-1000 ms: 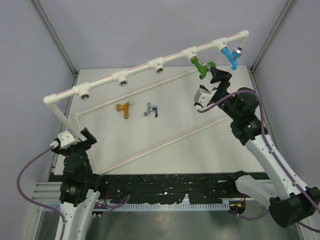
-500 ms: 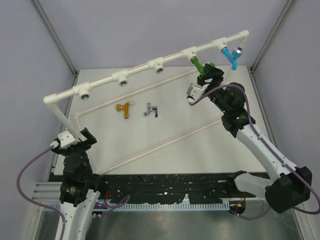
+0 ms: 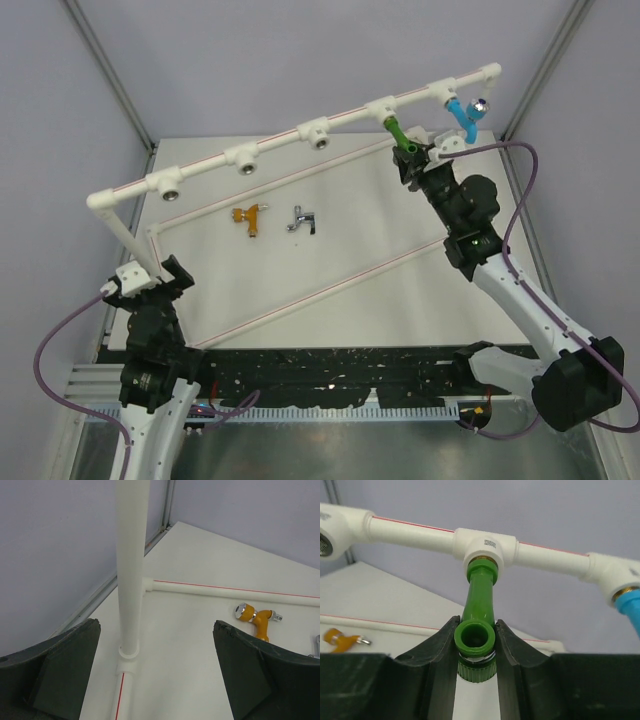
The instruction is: Install the water faucets
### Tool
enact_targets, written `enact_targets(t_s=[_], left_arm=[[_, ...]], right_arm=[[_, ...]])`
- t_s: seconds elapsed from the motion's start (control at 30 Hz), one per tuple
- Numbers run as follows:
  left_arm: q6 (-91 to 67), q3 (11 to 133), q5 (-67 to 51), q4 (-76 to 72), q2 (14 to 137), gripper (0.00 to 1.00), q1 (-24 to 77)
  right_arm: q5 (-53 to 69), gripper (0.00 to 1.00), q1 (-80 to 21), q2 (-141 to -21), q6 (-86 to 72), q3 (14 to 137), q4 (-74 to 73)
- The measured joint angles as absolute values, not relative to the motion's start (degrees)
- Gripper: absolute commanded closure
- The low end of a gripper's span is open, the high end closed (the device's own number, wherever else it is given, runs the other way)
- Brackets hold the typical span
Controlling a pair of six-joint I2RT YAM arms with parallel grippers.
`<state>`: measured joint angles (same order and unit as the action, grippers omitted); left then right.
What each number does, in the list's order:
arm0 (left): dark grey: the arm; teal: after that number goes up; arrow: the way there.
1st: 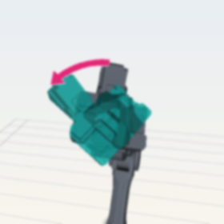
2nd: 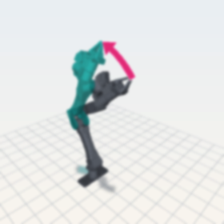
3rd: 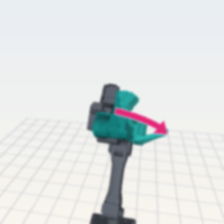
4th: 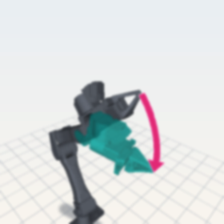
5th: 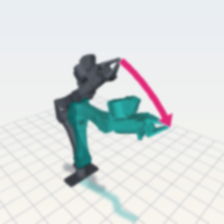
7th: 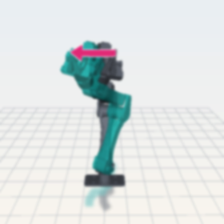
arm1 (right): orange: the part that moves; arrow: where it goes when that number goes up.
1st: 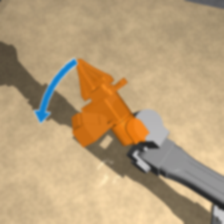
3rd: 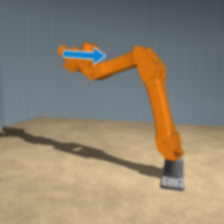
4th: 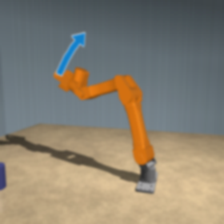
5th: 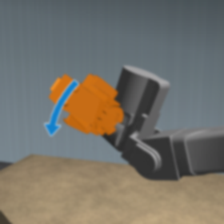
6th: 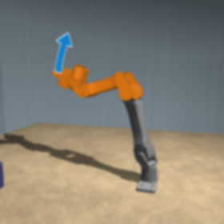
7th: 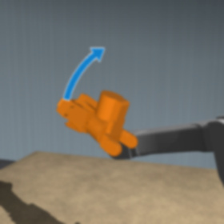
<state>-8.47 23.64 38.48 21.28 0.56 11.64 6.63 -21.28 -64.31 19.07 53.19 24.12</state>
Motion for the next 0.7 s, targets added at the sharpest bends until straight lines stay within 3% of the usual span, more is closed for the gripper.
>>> enact_targets(t_s=[0.23,0.4,0.47,0.57,0.7], left_arm=[[-8.47,23.64,38.35,21.30,0.56,0.00,11.64],[-8.47,23.64,38.35,21.30,0.56,0.00,11.64],[-8.47,23.64,38.35,21.30,0.56,0.00,11.64],[-8.47,23.64,38.35,21.30,0.56,0.01,11.64],[-8.47,23.64,38.35,21.30,0.56,0.00,11.64]], right_arm=[[-2.72,0.93,-21.43,-62.41,-29.54,46.11,34.22],[-7.60,0.85,-21.91,-64.16,-57.49,44.01,39.09],[-8.80,0.73,-22.09,-64.51,-63.48,44.01,39.31],[-9.65,0.45,-22.35,-64.58,-67.79,43.83,39.42],[-11.38,0.22,-21.91,-63.26,-65.89,43.48,40.69]])
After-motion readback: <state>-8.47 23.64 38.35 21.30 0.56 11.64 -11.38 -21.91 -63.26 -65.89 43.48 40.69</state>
